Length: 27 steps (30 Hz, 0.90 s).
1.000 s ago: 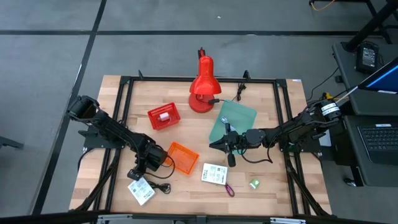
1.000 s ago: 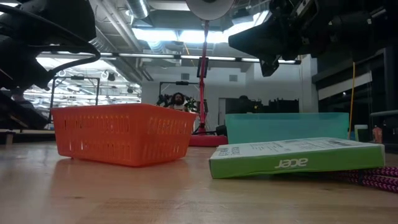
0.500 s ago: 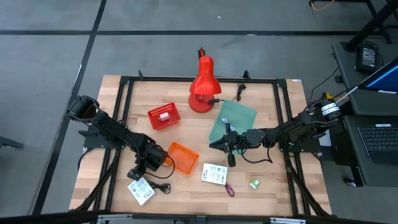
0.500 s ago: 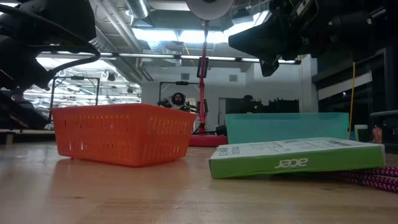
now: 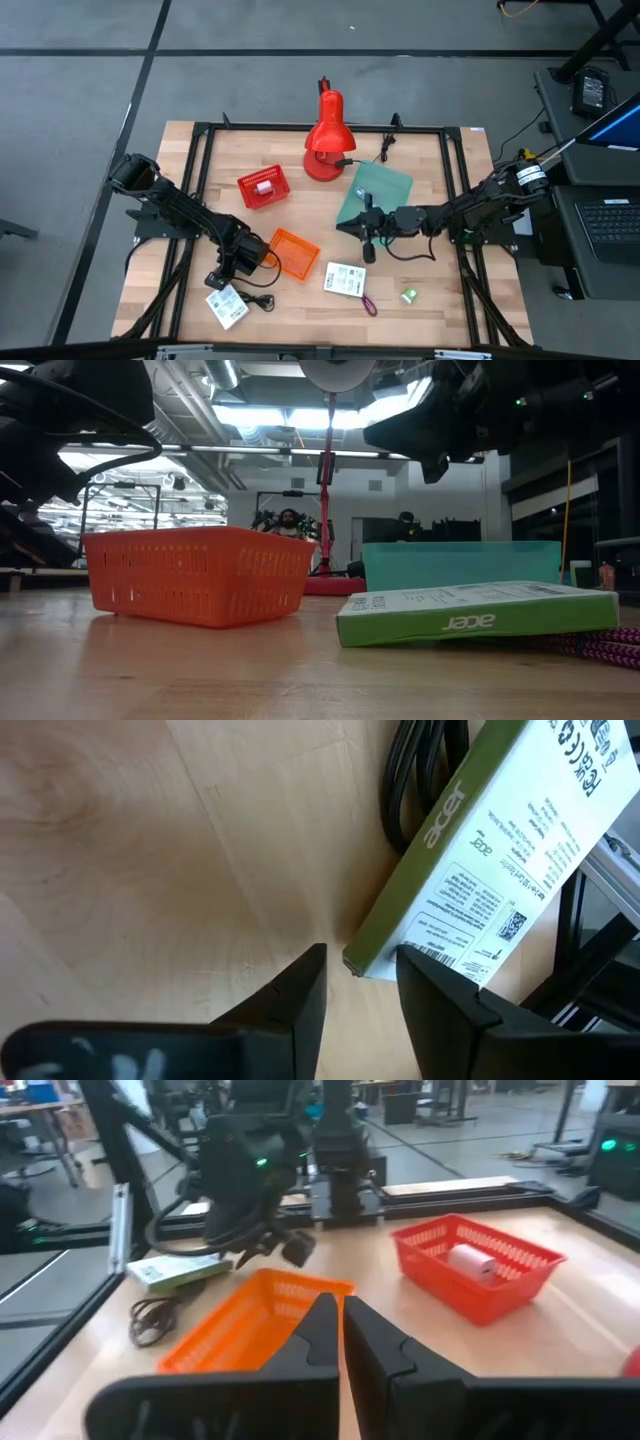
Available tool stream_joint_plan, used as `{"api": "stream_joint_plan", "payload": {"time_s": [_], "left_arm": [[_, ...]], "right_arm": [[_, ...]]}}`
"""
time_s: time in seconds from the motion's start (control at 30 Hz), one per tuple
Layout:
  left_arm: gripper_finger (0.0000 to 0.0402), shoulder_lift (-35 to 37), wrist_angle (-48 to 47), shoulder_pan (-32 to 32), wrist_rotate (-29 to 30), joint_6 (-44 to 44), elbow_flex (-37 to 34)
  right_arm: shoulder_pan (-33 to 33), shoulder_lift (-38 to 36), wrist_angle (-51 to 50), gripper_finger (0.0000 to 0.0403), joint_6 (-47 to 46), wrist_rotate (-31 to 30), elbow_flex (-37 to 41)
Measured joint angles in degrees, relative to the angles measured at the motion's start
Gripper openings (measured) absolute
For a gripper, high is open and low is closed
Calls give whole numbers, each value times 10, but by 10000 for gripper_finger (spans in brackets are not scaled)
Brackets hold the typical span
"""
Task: Pick and place items into bin
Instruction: Put the left white card reader box into the orange bin
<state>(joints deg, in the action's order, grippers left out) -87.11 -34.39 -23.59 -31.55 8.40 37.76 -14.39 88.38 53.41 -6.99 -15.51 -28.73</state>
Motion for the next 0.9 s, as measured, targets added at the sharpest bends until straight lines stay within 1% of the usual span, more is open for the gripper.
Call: {"api": "stream_joint_plan", "payload": {"time_s": [0.43, 0.67, 0.9], "left_arm": [[113, 0, 6, 0, 1, -1, 0], [110, 1, 10, 1, 31, -13, 0], [106, 1, 29, 1, 39, -34, 0]], "right_arm": [[0, 0, -5, 4, -2, 1, 0], [0, 0, -6, 4, -1, 1, 0], [0, 0, -6, 4, -2, 1, 0]]}}
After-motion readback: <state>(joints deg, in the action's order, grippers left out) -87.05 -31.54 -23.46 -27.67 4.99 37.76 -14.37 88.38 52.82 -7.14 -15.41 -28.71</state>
